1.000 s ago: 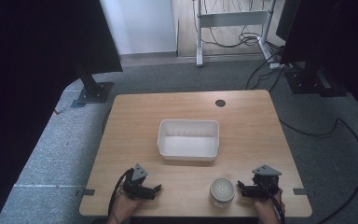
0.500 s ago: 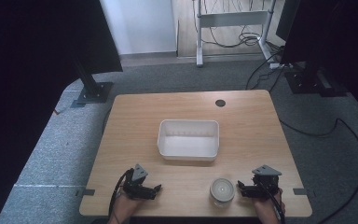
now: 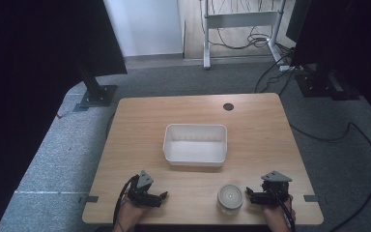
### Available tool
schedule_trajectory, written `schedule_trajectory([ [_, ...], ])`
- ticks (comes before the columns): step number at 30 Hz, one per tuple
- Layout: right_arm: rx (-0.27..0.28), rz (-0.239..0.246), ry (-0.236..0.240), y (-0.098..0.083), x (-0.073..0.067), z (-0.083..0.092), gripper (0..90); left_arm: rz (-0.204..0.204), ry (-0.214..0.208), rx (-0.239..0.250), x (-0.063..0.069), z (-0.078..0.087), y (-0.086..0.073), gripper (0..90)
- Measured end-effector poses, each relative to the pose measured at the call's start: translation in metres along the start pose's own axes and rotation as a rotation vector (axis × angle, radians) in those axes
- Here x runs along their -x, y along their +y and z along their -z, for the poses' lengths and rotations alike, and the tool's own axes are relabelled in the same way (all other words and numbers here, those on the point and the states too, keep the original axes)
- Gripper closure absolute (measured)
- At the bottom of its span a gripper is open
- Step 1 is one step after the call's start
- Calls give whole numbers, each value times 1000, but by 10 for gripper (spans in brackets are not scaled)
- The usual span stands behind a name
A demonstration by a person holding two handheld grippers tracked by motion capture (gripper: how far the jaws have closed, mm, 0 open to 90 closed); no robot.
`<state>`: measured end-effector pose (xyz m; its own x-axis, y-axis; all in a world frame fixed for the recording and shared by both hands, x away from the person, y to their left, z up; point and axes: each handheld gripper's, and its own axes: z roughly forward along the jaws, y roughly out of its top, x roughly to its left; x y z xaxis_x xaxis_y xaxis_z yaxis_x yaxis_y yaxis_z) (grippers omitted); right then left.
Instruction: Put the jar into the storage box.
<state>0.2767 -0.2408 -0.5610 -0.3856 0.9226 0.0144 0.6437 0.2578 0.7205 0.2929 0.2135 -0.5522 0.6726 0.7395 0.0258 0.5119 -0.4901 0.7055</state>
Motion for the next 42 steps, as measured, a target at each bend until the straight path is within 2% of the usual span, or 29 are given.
schedule_trajectory([
  [3, 0, 0, -1, 0, 0, 0, 22, -15, 11, -1, 2, 1, 1, 68],
  [11, 0, 0, -1, 0, 0, 0, 22, -17, 8, 11, 5, 3, 4, 74],
  [26, 0, 1, -2, 0, 0, 0, 23, -21, -34, 33, 11, 8, 10, 78],
  [42, 0, 1, -2, 0, 0, 0, 23, -34, -80, 89, 25, 18, 22, 77],
])
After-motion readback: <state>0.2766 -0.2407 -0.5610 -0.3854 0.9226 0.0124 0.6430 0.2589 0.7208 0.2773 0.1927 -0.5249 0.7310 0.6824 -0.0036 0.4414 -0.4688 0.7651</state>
